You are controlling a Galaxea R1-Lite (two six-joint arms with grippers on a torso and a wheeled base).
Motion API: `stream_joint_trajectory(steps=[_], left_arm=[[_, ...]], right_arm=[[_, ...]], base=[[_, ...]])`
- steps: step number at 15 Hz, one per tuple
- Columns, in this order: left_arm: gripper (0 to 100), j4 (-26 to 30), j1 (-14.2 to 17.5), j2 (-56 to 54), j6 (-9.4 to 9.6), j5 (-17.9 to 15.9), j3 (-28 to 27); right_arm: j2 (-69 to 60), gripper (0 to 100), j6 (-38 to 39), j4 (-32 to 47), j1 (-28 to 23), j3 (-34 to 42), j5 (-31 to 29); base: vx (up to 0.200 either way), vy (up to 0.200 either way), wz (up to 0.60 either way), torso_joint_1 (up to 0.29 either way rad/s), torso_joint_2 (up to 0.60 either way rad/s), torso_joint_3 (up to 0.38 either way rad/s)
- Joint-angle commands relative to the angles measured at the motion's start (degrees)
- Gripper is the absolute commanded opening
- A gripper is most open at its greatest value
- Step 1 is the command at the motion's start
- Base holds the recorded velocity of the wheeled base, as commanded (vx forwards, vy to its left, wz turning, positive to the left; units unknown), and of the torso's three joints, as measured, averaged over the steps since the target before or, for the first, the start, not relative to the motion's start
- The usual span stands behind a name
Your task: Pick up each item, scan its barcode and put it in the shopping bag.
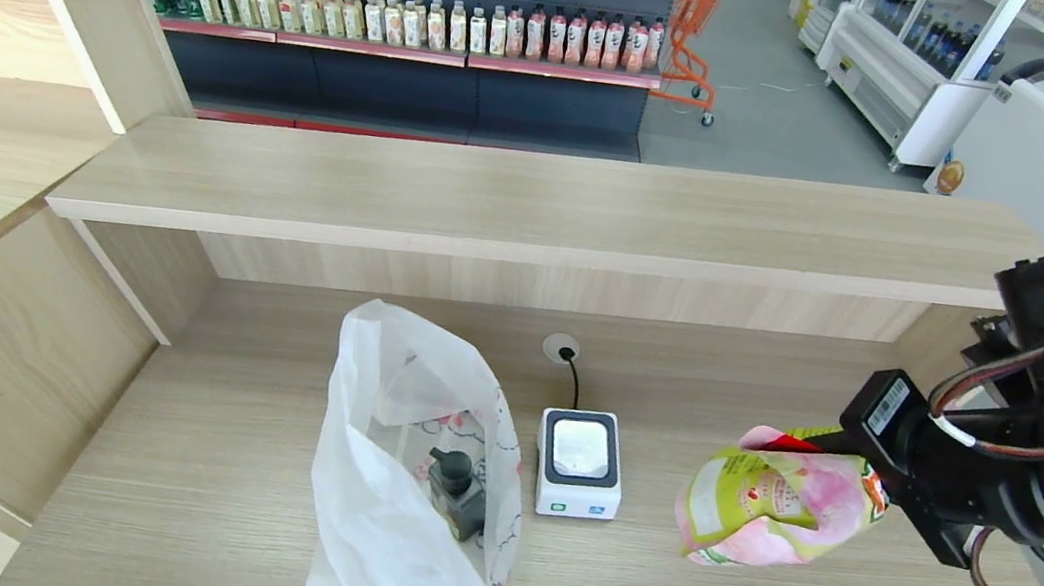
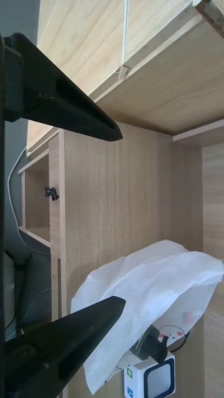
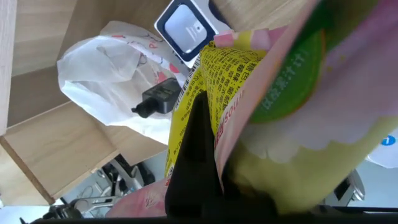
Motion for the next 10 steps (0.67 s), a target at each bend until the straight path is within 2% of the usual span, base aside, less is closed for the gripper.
stream_joint_trajectory(steps=[1,4,10], left_arm=[[100,0.00,0.00,-0.02,0.01,0.01,0.00],[100,0.00,-0.09,-0.02,0.01,0.01,0.00],[100,0.00,0.00,-0.02,0.01,0.01,0.00]], right_arm=[[2.22,0,0.07,0.01,-0.16,-0.22,-0.72],[9.42,0,0.07,0.01,-0.16,-2.86,-2.83],[21.64,0,4.72,2.03,1.68,-8.66,-5.47]], base=[[0.000,0.000,0.00,0.000,0.00,0.000],[0.000,0.000,0.00,0.000,0.00,0.000],[0.000,0.000,0.00,0.000,0.00,0.000]])
